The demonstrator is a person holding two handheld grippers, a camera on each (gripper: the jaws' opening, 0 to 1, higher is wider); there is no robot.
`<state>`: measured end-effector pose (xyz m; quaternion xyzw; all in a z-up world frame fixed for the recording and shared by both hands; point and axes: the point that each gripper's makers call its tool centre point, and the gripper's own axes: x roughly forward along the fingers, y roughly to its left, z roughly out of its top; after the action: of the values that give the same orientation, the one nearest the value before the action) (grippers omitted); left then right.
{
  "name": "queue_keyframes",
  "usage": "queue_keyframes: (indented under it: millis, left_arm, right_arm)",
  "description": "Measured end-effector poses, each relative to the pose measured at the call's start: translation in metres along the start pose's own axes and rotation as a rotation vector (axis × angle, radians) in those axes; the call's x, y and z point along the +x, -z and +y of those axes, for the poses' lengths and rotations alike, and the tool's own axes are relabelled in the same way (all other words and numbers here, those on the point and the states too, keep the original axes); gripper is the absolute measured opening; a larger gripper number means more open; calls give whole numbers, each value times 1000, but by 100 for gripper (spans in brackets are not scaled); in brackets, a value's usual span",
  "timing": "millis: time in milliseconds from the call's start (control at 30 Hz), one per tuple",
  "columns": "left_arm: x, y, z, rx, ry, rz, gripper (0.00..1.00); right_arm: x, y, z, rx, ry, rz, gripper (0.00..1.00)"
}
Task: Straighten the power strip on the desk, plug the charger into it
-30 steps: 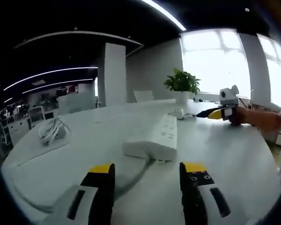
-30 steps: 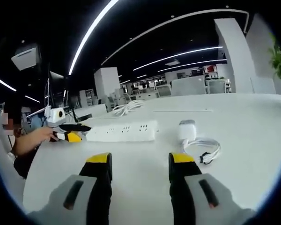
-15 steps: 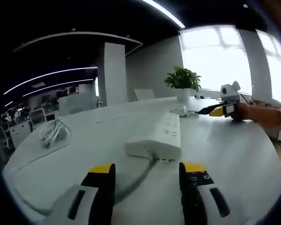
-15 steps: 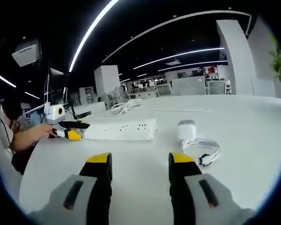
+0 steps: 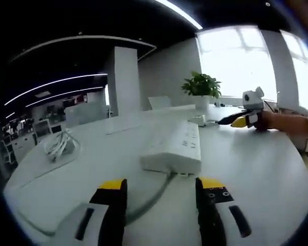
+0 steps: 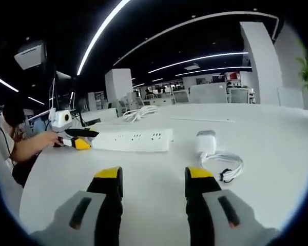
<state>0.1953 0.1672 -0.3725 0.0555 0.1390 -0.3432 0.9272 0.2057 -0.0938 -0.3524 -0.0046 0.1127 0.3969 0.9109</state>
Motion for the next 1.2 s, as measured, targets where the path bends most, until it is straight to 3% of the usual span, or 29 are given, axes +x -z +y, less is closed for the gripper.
queue_keyframes:
  millis: [1200]
  left_arm:
    - [4, -1, 0, -18, 25, 6, 54]
  right_arm:
    - [13, 9, -10, -62, -1, 66, 47]
